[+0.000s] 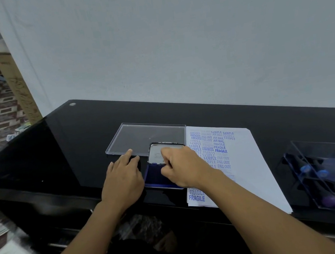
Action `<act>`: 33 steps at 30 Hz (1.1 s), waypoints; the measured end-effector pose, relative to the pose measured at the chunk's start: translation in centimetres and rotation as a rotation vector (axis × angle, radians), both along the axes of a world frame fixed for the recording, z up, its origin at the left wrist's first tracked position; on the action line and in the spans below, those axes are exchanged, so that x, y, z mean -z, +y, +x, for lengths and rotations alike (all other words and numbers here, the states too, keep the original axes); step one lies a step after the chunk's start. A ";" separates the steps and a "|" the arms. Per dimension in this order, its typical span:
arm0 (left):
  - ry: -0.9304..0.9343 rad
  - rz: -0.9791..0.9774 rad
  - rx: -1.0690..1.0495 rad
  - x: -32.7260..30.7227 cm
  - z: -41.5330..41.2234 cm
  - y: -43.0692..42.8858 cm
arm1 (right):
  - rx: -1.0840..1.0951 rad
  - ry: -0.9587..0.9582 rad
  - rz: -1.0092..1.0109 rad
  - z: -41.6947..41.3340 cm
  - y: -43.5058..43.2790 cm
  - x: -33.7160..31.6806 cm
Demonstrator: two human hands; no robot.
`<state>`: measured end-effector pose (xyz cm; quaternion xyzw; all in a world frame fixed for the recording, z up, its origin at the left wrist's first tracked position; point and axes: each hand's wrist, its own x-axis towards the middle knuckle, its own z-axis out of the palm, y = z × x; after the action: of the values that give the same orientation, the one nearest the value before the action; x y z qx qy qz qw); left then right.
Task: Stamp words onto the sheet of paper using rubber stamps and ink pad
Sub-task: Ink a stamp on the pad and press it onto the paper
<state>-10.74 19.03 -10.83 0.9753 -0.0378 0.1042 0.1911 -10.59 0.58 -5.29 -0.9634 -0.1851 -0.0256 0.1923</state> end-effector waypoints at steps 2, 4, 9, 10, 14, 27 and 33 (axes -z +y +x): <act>0.002 -0.007 0.000 0.0 0.1 0.1 | 0.015 0.006 -0.014 0.0 0.3 -0.1; 0.001 -0.001 0.004 0.0 0.1 0.1 | 0.024 0.011 -0.029 0.1 0.5 -0.2; 0.015 -0.024 0.008 -0.1 0.2 0.2 | 0.000 0.021 0.001 0.1 -0.1 0.2; 0.018 -0.031 0.007 -0.2 0.2 0.2 | 0.005 0.021 0.012 0.1 -0.3 0.3; 0.031 -0.055 0.005 -0.4 0.1 0.2 | 0.024 0.019 0.010 -0.1 0.0 0.1; 0.039 -0.161 0.004 -2.4 -0.3 -0.4 | 0.050 0.035 -0.017 -0.1 0.6 -0.3; 0.012 -0.191 0.039 -3.4 -0.3 -1.2 | 0.027 0.027 -0.035 -0.2 0.5 -0.6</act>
<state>-11.00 17.87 -7.39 0.9524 -0.0454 0.0978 0.2853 -10.81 1.03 -4.71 -0.9693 -0.1700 -0.0120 0.1774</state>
